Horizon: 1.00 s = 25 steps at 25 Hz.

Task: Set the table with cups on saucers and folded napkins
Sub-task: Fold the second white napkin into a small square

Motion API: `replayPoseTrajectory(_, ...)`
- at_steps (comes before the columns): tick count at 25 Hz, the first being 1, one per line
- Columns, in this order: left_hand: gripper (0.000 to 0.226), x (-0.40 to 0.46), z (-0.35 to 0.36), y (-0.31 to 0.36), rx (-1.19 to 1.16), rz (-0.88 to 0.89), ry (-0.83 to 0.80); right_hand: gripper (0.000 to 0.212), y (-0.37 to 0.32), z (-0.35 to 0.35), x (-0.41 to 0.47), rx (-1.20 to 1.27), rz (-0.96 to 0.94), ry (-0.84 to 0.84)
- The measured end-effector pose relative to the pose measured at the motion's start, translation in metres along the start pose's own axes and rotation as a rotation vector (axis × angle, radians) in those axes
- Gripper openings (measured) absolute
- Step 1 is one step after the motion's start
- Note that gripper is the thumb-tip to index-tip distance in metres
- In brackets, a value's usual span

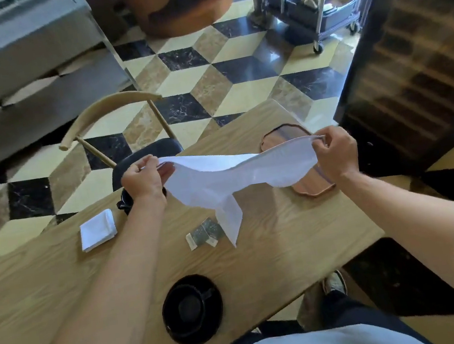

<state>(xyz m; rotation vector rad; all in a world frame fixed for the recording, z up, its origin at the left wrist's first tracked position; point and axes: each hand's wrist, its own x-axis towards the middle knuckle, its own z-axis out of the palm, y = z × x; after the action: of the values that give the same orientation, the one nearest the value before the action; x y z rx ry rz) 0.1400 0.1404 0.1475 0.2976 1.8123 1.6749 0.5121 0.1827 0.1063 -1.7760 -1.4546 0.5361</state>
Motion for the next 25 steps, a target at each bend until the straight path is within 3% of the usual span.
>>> replayPoseTrajectory(4, 0.006, -0.025, 0.011, 0.013, -0.109, 0.025, 0.051, 0.019, 0.006, -0.010, 0.069, 0.169, 0.056, -0.120)
replayPoseTrajectory(6, 0.010, -0.040, 0.011, 0.014, -0.147, 0.025, 0.002, 0.020, 0.006, -0.013, 0.096, 0.205, 0.024, -0.189)
replayPoseTrajectory(8, 0.018, -0.053, 0.006, 0.011, -0.098, 0.083, -0.034, 0.019, 0.000, -0.014, 0.118, 0.260, 0.000, -0.257)
replayPoseTrajectory(11, 0.004, -0.067, -0.002, 0.011, -0.002, 0.164, 0.035, 0.017, -0.019, -0.010, 0.146, 0.370, -0.003, -0.329)
replayPoseTrajectory(13, 0.016, -0.065, -0.006, 0.019, 0.045, 0.196, 0.107, 0.014, -0.038, -0.005, 0.158, 0.422, 0.000, -0.369)
replayPoseTrajectory(19, 0.017, -0.036, 0.002, 0.115, 0.074, 0.342, 0.184, 0.019, -0.140, -0.009, 0.201, 0.531, -0.043, -0.454)
replayPoseTrajectory(22, 0.015, -0.030, 0.005, 0.172, 0.088, 0.498, 0.181, 0.015, -0.197, -0.033, 0.228, 0.735, -0.037, -0.429)
replayPoseTrajectory(25, 0.021, -0.036, 0.000, 0.196, 0.222, 0.672, 0.190, 0.020, -0.213, -0.048, 0.243, 0.791, -0.133, -0.407)
